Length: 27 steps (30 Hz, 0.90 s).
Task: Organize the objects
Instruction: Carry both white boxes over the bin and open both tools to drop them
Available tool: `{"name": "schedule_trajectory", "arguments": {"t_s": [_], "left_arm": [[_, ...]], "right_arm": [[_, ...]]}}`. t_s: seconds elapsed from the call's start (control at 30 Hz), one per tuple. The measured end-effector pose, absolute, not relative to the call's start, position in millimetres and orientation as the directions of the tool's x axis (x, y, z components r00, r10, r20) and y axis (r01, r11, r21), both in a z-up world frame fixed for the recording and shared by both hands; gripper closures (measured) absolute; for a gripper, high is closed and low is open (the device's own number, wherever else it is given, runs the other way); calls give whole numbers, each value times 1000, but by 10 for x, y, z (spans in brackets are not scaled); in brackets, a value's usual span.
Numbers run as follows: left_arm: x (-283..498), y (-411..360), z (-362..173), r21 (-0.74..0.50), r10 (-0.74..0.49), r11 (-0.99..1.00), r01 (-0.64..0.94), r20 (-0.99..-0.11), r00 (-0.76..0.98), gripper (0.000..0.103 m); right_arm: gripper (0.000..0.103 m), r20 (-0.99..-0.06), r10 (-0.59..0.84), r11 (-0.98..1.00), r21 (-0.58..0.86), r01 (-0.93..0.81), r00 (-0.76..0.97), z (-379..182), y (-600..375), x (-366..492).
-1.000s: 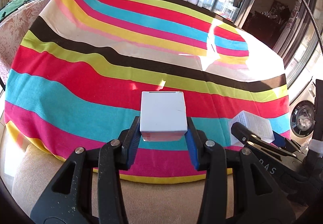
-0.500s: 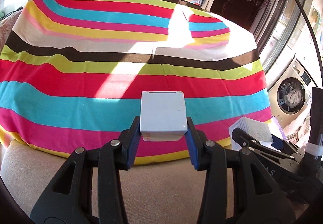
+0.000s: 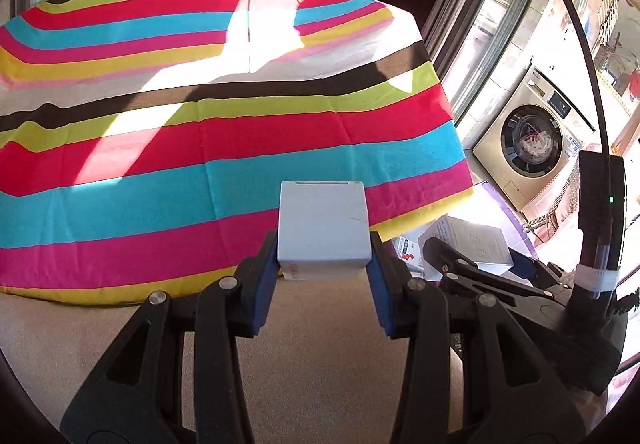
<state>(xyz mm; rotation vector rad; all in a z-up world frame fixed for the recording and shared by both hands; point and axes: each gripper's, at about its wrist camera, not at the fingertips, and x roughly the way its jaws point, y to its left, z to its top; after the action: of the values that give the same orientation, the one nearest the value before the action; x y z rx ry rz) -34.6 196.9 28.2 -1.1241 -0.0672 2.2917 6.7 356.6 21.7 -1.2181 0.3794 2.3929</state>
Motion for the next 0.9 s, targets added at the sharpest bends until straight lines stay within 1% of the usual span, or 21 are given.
{"name": "schedule_trajectory", "arguments": {"t_s": [0.4,0.63,0.67,0.7,0.73,0.77,0.8,0.9], "left_arm": [[-157,2508,248,-302,588,-748,-591,-715,-379,57],[-32,2746,265,-320,645,-671,-668,-696,-314,56],[-19,2791,258,-326,653,-654,-682,-698,-293,53],[-5,2827,250,-329,658,-641,-693,-701,-276,43],[9,2851,244,-331,662,-631,-702,-701,-265,36],[26,2860,245,-329,663,-627,-707,-701,-263,26],[39,2863,250,-328,665,-626,-708,-698,-265,23],[24,2838,246,-342,668,-630,-697,-696,-263,20]], "right_arm": [[17,-829,330,-809,-2,-587,-452,55,4088,445],[16,-842,353,-766,-10,-643,-407,-26,4311,635],[16,-843,358,-760,-14,-649,-401,-39,4332,657],[15,-845,363,-754,-19,-656,-393,-50,4349,675],[15,-847,368,-748,-24,-664,-384,-72,4373,680],[14,-850,370,-741,-26,-671,-375,-93,4396,699],[14,-853,372,-734,-29,-679,-366,-104,4412,709],[13,-857,380,-722,-40,-691,-348,-111,4426,728]]}}
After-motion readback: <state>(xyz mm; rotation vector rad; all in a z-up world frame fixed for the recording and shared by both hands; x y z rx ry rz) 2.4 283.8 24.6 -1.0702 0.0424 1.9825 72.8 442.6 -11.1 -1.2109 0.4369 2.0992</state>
